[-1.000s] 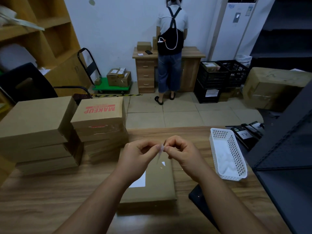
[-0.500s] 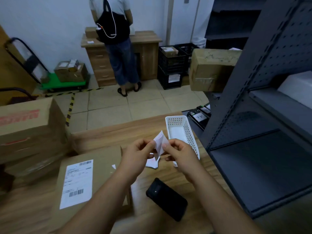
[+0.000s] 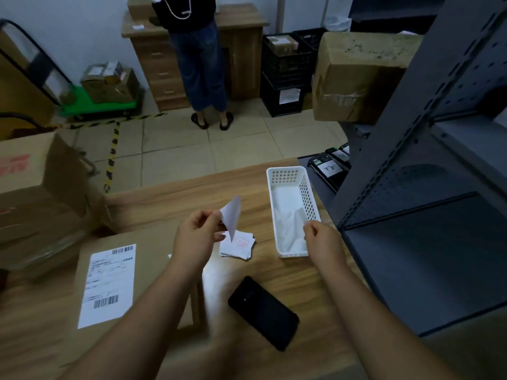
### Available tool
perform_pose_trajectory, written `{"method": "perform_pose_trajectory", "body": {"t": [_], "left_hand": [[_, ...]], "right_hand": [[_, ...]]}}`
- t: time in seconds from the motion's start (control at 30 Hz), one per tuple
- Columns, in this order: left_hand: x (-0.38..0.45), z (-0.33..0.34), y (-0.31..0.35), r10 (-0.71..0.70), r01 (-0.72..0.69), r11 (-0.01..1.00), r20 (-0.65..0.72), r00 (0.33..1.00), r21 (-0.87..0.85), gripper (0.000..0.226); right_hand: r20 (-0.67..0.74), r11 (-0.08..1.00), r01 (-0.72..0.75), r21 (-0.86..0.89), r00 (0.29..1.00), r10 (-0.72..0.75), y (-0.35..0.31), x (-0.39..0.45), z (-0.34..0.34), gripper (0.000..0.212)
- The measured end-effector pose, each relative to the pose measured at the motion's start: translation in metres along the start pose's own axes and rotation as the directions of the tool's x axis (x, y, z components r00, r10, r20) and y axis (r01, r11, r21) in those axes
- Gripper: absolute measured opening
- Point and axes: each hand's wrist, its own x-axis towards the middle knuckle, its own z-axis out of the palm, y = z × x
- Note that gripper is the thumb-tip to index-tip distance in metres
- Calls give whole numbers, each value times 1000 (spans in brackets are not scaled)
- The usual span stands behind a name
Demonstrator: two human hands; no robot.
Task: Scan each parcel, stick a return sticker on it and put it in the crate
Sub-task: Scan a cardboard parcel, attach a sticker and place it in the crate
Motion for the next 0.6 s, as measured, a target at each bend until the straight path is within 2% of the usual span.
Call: {"method": "perform_pose_trajectory", "body": {"t": [0.07, 0.13, 0.2, 0.27, 0.3, 0.33, 0.4, 0.43, 0.5, 0.57, 0.6], "left_hand": [[-2, -8, -3, 22, -21, 999, -19, 1000, 49, 14], [-6, -18, -8, 52, -47, 994, -46, 998, 98, 13], [-10, -29, -11, 101, -85, 980, -81, 992, 178, 13], [-13, -41, -14, 166, -127, 953, -121, 979, 276, 14], [-14, -47, -16, 197, -145, 941, -148, 969, 306, 14], [-15, -54, -18, 234, -165, 926, -175, 956, 339, 13], [-18, -65, -20, 346, -225, 864, -207, 915, 450, 14], [-20, -73, -22, 428, -275, 804, -192, 883, 527, 14], [-23, -89, -28, 626, -427, 584, -49, 778, 690, 15], [-24, -105, -39, 737, -537, 340, 136, 662, 772, 17], [-25, -113, -44, 746, -556, 272, 193, 638, 785, 16]], "right_hand": [[25, 999, -38, -12, 999, 38, -2, 14, 6, 27], [98, 994, -93, -59, 990, 98, -4, 22, 12, 47], [90, 992, -58, -114, 994, 69, -9, 21, 16, 59], [63, 999, -10, -47, 998, 13, -26, 10, 19, 49], [115, 999, -15, 33, 993, 11, -41, 0, 22, 40], [235, 991, -47, 128, 972, 16, -58, -13, 25, 32], [534, 929, -166, 329, 845, -38, -95, -43, 38, 28], [628, 879, -243, 410, 774, -79, -111, -56, 48, 29], [708, 799, -349, 490, 693, -132, -139, -78, 66, 29], [729, 765, -394, 510, 669, -142, -158, -93, 81, 23], [723, 769, -388, 507, 678, -135, -165, -99, 87, 17]]}}
